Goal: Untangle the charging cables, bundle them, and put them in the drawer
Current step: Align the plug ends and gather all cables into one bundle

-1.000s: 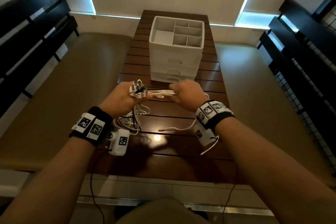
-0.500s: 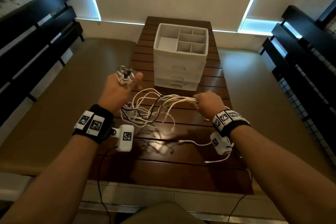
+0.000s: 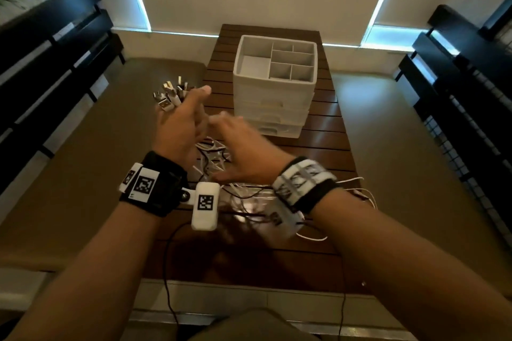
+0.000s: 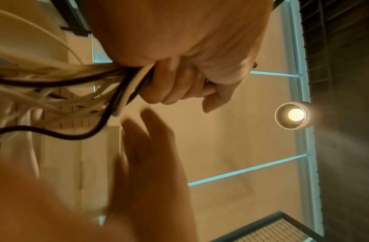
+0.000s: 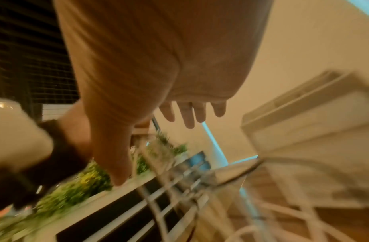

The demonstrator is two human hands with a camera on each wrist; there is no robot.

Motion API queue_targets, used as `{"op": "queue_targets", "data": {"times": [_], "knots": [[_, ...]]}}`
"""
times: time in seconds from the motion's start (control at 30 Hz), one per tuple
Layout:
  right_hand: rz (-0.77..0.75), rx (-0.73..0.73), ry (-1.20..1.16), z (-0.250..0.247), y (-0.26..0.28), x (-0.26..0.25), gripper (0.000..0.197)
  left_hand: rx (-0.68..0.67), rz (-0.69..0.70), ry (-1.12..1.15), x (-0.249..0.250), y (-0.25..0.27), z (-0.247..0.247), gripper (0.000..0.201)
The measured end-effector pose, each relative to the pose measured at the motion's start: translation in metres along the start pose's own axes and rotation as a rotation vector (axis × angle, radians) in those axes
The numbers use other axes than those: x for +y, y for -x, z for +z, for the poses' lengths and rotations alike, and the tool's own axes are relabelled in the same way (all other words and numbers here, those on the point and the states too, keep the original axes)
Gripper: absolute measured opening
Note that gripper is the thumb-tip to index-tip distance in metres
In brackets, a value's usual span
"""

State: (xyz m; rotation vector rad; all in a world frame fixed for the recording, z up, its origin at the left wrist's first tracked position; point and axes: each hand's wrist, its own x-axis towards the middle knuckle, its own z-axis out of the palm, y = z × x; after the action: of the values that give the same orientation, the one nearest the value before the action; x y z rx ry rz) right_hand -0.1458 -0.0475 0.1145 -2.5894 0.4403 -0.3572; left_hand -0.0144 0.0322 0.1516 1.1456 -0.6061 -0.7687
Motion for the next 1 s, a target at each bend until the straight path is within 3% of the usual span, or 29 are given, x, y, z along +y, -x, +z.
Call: {"op": "queue_targets", "data": {"times": [0.07, 0.13, 0.2, 0.27, 0.4, 0.53, 0.63, 0.8, 0.9, 0.93, 1.0], "knots": [[-0.004, 0.083, -0.244, 0.025, -0.013, -0.012, 0.051, -0.048, -0.006, 0.087, 0.003, 0.004, 0.006, 0.046], [0.014, 0.235, -0.295, 0.038, -0.019, -0.012, 0.016, -0.092, -0.041, 0.163, 0.009, 0.007, 0.007, 0.045], [0.0, 0.371, -0.322, 0.042, -0.02, -0.013, 0.014, -0.112, -0.057, 0.21, 0.013, 0.007, 0.004, 0.045], [-0.033, 0.399, -0.381, 0.04, -0.018, -0.016, 0.009, -0.138, -0.048, 0.257, 0.017, 0.007, 0.002, 0.044], [0.068, 0.309, -0.475, 0.026, -0.009, -0.006, 0.025, -0.181, -0.037, 0.287, 0.022, 0.004, 0.002, 0.044], [0.095, 0.208, -0.103, 0.012, 0.002, 0.019, 0.024, -0.151, -0.034, 0.272, 0.028, 0.003, -0.001, 0.045], [0.225, 0.157, 0.131, 0.005, 0.028, 0.057, 0.016, -0.093, -0.017, 0.275, 0.045, -0.005, -0.014, 0.045], [0.352, 0.2, 0.139, 0.006, 0.056, 0.089, 0.024, -0.108, -0.026, 0.234, 0.029, -0.002, -0.013, 0.045], [0.334, 0.092, 0.078, 0.009, 0.062, 0.09, 0.028, -0.072, -0.061, 0.239, 0.019, 0.001, -0.008, 0.047], [0.326, 0.042, 0.074, 0.007, 0.062, 0.088, 0.037, -0.052, -0.073, 0.249, 0.019, 0.0, -0.008, 0.047], [0.292, -0.031, 0.103, -0.005, 0.059, 0.078, 0.089, -0.013, -0.091, 0.264, 0.018, -0.001, -0.008, 0.047]]}}
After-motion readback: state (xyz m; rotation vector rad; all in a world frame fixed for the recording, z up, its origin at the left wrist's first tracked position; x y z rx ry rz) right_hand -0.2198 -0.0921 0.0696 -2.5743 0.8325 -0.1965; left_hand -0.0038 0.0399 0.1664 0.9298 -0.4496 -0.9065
